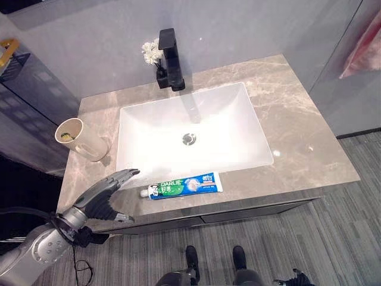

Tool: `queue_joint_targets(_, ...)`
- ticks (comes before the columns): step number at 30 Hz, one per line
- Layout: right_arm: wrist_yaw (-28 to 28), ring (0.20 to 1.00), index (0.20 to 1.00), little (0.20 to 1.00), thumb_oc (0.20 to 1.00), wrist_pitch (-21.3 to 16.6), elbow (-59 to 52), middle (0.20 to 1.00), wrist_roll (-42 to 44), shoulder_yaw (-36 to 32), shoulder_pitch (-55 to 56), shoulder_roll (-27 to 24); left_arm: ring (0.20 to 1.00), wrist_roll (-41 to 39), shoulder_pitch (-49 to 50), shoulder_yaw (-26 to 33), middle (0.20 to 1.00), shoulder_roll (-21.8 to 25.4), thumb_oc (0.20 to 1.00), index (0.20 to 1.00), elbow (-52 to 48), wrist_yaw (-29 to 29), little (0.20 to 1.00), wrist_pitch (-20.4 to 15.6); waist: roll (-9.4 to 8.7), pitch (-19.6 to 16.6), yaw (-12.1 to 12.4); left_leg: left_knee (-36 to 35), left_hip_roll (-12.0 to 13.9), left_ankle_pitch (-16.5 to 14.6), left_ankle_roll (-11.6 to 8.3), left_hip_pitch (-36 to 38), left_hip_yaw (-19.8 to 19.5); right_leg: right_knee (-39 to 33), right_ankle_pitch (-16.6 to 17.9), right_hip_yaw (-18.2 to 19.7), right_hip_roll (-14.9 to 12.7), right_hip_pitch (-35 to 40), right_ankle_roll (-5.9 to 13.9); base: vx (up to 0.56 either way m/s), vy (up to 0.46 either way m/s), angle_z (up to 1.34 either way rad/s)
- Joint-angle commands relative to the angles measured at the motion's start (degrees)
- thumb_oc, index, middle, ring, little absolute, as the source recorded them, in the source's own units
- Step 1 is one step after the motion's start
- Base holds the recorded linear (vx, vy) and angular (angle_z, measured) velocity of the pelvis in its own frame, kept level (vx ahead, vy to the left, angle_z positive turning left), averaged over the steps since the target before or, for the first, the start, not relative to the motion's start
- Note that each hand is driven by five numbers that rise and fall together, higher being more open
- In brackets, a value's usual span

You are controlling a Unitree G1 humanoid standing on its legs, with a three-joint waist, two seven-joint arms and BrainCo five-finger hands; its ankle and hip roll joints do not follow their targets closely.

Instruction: Put brush and paste in cup on sink, flatten towel.

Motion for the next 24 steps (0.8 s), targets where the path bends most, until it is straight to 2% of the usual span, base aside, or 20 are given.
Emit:
queue_joint_targets(1,-1.76,1.000,1.000,1.000,1.000,-0.15,0.05,1.000,2.02,1.51,-1.38,0.04,1.000,-0.86,-2.79,1.87,1.000,-1.54,1.000,1.000,2.60,0.85,1.000,-0.67,-3.00,0.45,-1.09,1.61,-1.85,-4.43,-0.15,0.75,1.27,1.05,3.77,1.57,-5.20,-5.04,4.60,-0.02,-0.030,0.00)
queue_joint_targets(2,-2.01,1.000,1.000,1.000,1.000,-0.22,-0.06,1.000,2.26,1.55,-1.43,0.23,1.000,-1.18,-2.94,1.43,1.000,-2.56,1.000,1.000,3.95,1.11,1.000,-0.42,-3.41,0.51,-0.96,1.51,-1.73,-4.30,-0.17,0.67,1.36,1.01,3.88,1.62,-5.07,-5.17,4.57,-0.02,-0.035,-0.03)
queue_joint_targets(5,-2.17,1.000,1.000,1.000,1.000,-0.24,-0.05,1.000,2.39,1.58,-1.43,0.29,0.793,-1.40,-3.22,1.04,0.793,-3.20,0.793,0.793,4.81,1.34,0.793,-0.13,-3.77,0.51,-0.84,1.38,-1.64,-4.20,-0.21,0.65,1.38,0.91,4.00,1.69,-5.06,-5.25,4.54,0.00,-0.015,-0.03)
queue_joint_targets(6,-2.21,1.000,1.000,1.000,1.000,-0.02,0.30,1.000,2.42,1.60,-1.55,0.51,0.573,-1.64,-3.26,1.29,0.573,-3.97,0.573,0.573,5.32,1.38,0.573,0.28,-4.05,0.52,-0.65,1.31,-1.57,-4.15,-0.24,0.60,1.29,0.78,4.07,1.62,-5.04,-5.31,4.50,0.00,0.000,0.00)
queue_joint_targets(7,-2.20,1.000,1.000,1.000,1.000,0.03,0.30,1.000,2.47,1.65,-1.59,0.52,0.555,-1.98,-3.12,1.51,0.555,-4.38,0.555,0.555,5.62,1.44,0.555,0.36,-4.14,0.51,-0.57,1.30,-1.52,-4.12,-0.26,0.56,1.26,0.75,4.09,1.59,-5.03,-5.35,4.47,0.00,0.000,0.00)
queue_joint_targets(8,-2.20,1.000,1.000,1.000,1.000,0.04,0.30,1.000,2.47,1.69,-1.61,0.51,0.498,-1.99,-3.07,1.56,0.498,-4.40,0.498,0.498,5.61,1.43,0.498,0.35,-4.14,0.50,-0.60,1.30,-1.52,-4.12,-0.27,0.54,1.26,0.75,4.09,1.59,-5.03,-5.37,4.47,0.00,0.000,0.00)
queue_joint_targets(9,-2.26,1.000,1.000,1.000,1.000,-0.01,0.21,1.000,2.56,1.72,-1.56,0.57,0.338,-2.04,-2.98,1.64,0.338,-4.77,0.338,0.338,5.95,1.51,0.338,0.40,-4.27,0.47,-0.58,1.30,-1.50,-4.10,-0.29,0.50,1.26,0.73,4.13,1.56,-5.02,-5.40,4.46,0.00,0.000,0.00)
queue_joint_targets(11,-2.29,1.000,1.000,1.000,1.000,0.11,0.25,1.000,2.52,1.78,-1.68,0.61,0.253,-2.37,-2.95,1.65,0.253,-5.45,0.253,0.253,6.52,1.28,0.253,0.71,-4.53,0.47,-0.44,1.27,-1.36,-3.99,-0.38,0.32,1.34,0.66,4.13,1.45,-4.98,-5.55,4.44,0.00,0.000,0.00)
queue_joint_targets(13,-2.32,1.000,1.000,1.000,1.000,0.15,0.36,1.000,2.48,1.96,-1.86,0.68,0.203,-2.04,-3.10,1.33,0.203,-6.14,0.203,0.203,6.83,1.06,0.203,0.85,-5.14,0.33,-0.30,1.27,-1.14,-3.85,-0.50,-0.04,1.27,0.58,4.24,1.29,-4.87,-5.83,4.42,0.00,0.000,0.00)
queue_joint_targets(24,-2.87,1.000,1.000,1.000,1.000,0.35,1.40,1.000,2.75,1.85,-2.34,1.00,0.200,0.22,-4.81,-1.34,0.200,-7.42,0.200,0.200,9.01,0.61,0.200,1.50,-6.50,-0.24,0.05,0.96,-0.52,-3.56,-0.95,-0.23,1.39,0.14,4.32,0.98,-4.38,-5.97,4.38,0.00,0.000,0.00)
